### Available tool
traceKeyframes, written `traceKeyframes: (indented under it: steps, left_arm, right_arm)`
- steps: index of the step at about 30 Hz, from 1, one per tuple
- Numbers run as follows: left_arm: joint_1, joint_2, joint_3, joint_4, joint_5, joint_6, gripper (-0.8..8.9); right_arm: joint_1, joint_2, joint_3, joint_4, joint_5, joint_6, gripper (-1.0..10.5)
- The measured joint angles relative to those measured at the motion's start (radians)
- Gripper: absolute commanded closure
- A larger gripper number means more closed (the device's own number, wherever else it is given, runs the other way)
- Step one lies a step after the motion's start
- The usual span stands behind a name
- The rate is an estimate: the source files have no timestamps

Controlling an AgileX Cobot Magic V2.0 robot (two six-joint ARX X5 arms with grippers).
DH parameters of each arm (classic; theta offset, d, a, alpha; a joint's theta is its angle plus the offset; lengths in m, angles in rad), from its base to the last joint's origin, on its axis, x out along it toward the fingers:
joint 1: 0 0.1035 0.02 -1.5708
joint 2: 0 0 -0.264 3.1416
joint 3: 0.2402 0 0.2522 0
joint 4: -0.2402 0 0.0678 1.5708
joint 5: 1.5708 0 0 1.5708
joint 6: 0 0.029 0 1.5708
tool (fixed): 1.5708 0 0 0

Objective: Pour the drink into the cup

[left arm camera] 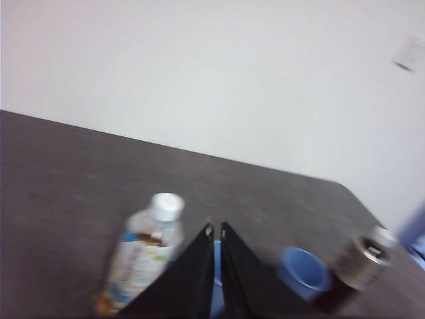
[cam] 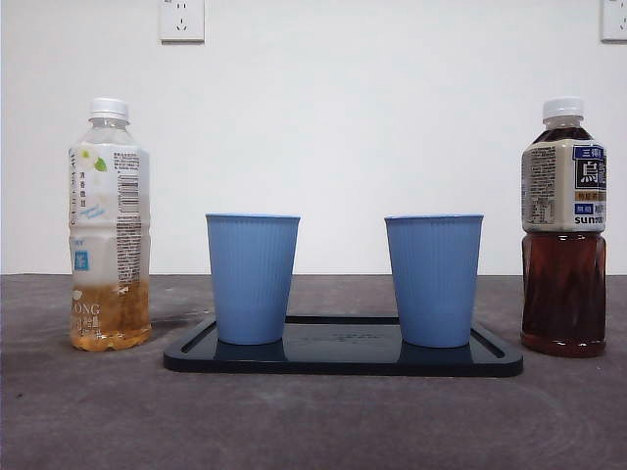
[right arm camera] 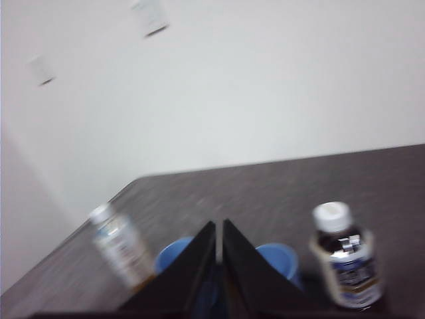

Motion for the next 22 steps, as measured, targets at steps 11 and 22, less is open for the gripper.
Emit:
traceKeyframes:
  steps: [11,22]
  left_arm:
    - [-0.163,0.174,0.3,-0.219,0.177,0.074,7.98]
    - [-0.253,0.248,0.356,-0.388,0.184,0.201,7.93]
  right_arm:
    - [0.136,0.197,0.315,-0.254,-0.083,-0.135,9.3]
    - [0.23,0.289,0.456,-0.421,-0.021,-0.296,9.3]
